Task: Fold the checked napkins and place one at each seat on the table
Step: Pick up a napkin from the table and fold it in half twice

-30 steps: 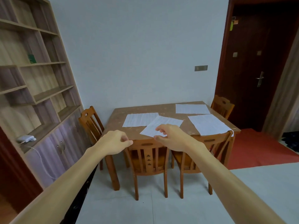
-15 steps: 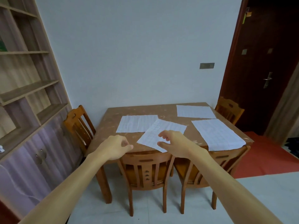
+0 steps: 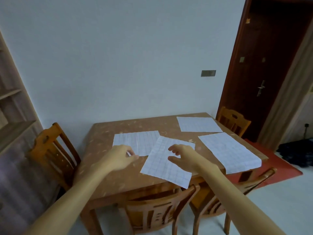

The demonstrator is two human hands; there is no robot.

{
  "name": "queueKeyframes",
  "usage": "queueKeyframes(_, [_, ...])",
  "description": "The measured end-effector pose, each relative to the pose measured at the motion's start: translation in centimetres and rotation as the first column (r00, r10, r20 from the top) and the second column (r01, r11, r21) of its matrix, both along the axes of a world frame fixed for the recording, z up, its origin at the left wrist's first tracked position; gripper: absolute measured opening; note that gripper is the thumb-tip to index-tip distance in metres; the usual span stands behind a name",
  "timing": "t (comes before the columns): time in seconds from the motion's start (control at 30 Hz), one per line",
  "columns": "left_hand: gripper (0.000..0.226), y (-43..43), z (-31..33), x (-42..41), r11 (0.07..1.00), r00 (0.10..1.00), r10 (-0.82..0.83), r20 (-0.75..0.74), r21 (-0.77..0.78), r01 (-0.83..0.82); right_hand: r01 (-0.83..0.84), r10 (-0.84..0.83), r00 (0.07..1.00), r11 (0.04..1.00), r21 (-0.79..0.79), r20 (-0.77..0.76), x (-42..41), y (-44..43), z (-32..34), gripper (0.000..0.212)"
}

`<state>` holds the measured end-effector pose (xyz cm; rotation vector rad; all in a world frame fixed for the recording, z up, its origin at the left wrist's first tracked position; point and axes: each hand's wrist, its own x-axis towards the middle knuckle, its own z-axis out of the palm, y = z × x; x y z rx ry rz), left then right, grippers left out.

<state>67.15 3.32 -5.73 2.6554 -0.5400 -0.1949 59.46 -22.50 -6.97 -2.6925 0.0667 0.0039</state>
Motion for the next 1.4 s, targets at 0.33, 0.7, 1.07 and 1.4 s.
queueKeyframes(0.33, [0.025,-1.5,-3.1,10.2,0.997,0.995,-0.076,-0.069,-0.028,0.074,0.121,-0.122,0.991,0.992,-0.022,-0.056,8.9,-2.1,-3.0,0.043])
queueKeyframes(0.7, [0.027,-9.8,-9.4,22.1,0.996,0.983,-0.088,-0.162,-0.008,0.088,0.116,-0.107,0.983,0.992,0.053,-0.150,21.1,-10.5,-9.1,0.044])
queueKeyframes(1.07, [0.028,-20.9,-16.6,33.8,0.994,0.952,-0.055,-0.302,0.075,0.082,0.137,-0.089,0.951,0.980,0.147,-0.298,31.2,-21.7,-16.1,0.043])
queueKeyframes(1.4, [0.035,-27.8,-26.5,38.8,0.969,0.925,-0.064,-0.375,0.200,0.148,0.282,-0.182,0.878,0.944,0.171,-0.443,34.6,-27.9,-26.1,0.039])
